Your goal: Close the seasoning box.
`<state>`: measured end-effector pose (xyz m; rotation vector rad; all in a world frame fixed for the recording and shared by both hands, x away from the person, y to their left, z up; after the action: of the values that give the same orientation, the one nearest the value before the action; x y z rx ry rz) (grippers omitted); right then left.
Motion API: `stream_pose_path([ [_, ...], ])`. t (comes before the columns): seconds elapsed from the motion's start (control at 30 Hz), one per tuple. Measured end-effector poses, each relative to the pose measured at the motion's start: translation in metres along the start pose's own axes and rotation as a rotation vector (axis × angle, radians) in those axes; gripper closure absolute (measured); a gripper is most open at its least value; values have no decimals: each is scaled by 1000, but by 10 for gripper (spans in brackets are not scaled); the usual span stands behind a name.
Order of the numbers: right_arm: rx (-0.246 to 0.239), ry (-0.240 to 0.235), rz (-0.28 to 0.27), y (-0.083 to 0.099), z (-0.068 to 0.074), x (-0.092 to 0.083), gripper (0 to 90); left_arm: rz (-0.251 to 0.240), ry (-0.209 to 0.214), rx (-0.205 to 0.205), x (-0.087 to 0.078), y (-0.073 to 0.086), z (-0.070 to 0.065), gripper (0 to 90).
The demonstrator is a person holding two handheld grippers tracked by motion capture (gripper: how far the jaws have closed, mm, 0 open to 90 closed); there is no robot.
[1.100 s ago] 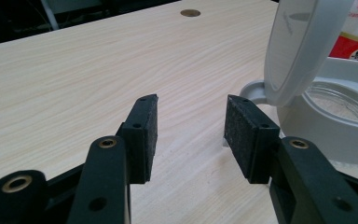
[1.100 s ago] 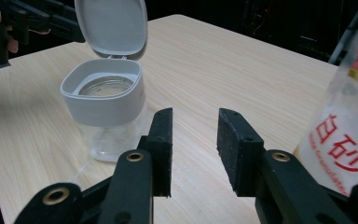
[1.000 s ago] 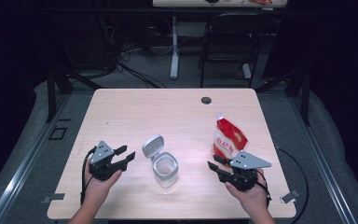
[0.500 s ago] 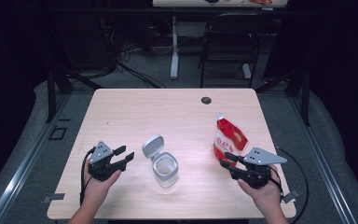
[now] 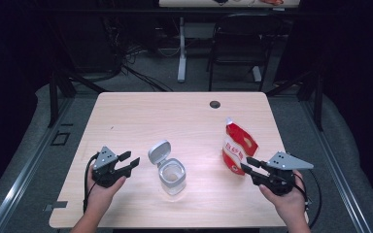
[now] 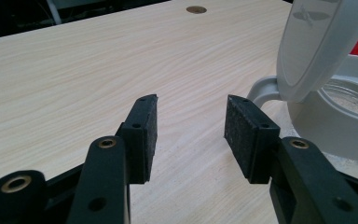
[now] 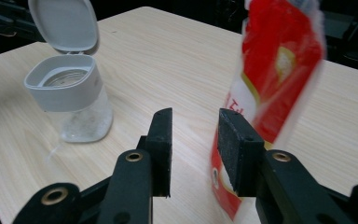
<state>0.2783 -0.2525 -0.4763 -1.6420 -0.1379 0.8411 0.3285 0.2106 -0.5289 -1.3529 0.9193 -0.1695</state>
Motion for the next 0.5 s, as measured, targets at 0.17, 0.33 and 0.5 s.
stream_pose_path([
  [0.17,21,26,-12,2,-8,-6,663,3,1,-1,1,0,1,544],
  [0.33,31,55,-14,3,-15,-13,665,0,-1,2,1,0,1,544],
  [0.5,34,79,-17,2,-18,-14,664,-1,-2,0,0,0,1,543],
])
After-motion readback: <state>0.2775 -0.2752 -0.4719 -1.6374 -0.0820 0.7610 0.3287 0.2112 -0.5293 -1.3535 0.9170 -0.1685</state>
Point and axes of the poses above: each handheld gripper's, and its own axes: x roughly forward along the jaws, y roughly out of its underside, z roughly to its left, the point moved 2 cm from there along x, roughly forward along the jaws, and after that the axes turned 3 degrees about y, right-handed, at the moved point
